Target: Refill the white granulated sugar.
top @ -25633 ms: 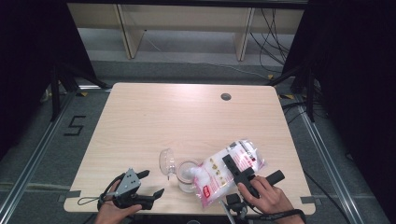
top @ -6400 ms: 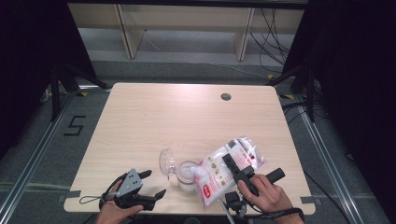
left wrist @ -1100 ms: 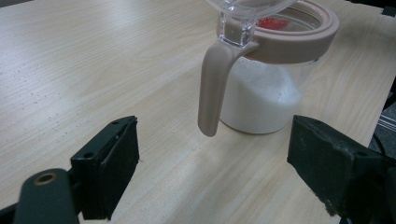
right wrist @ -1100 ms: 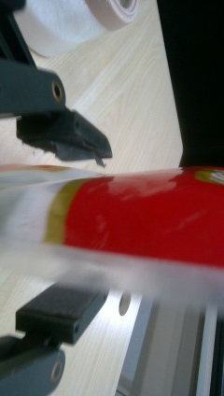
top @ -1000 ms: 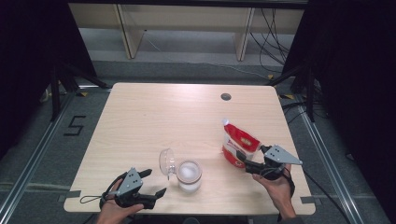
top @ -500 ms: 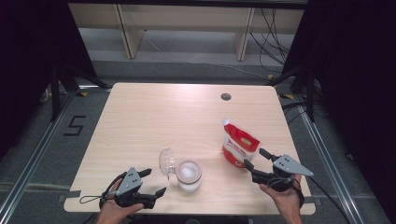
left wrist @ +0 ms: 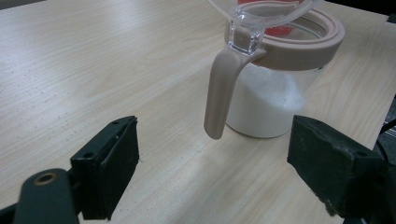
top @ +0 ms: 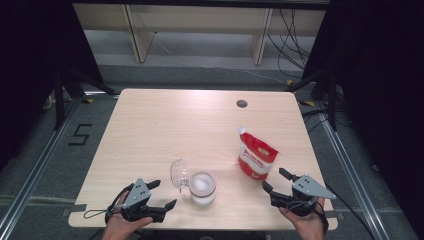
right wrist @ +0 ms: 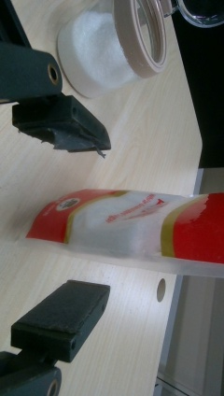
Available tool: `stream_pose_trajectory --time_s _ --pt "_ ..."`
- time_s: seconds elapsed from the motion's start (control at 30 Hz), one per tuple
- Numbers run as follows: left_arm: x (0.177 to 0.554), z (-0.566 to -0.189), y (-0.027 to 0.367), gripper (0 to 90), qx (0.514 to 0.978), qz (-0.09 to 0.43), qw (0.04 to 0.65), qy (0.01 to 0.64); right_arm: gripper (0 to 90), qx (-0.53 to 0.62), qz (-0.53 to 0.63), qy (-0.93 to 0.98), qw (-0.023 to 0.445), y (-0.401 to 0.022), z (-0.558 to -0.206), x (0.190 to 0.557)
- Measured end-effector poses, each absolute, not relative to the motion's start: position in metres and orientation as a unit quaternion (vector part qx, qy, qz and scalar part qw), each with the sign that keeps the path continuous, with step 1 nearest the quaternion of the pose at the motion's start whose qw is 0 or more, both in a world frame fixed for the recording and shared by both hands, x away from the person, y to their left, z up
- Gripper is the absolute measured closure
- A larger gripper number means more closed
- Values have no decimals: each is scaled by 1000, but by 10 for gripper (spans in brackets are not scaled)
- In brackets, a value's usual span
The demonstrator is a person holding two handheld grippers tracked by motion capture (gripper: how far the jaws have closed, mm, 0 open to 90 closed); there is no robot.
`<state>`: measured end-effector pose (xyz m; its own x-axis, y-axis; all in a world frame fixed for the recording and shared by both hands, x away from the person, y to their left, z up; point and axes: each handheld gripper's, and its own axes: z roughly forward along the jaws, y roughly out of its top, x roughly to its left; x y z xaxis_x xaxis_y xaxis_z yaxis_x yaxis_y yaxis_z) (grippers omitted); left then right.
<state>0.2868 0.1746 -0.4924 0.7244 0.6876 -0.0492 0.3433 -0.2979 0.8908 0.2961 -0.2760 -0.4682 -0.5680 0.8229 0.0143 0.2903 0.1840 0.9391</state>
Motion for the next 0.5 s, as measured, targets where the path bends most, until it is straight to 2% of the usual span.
stream_pose_trajectory --time_s 0.27,0.37,0.5 --pt "287 -492 175 162 784 174 498 329 258 380 505 725 274 -281 -470 285" --pt "287 -493 175 162 784 174 497 327 256 389 506 725 260 -281 -470 280" --pt "288 -492 176 162 781 178 499 330 256 383 500 730 266 -281 -470 275"
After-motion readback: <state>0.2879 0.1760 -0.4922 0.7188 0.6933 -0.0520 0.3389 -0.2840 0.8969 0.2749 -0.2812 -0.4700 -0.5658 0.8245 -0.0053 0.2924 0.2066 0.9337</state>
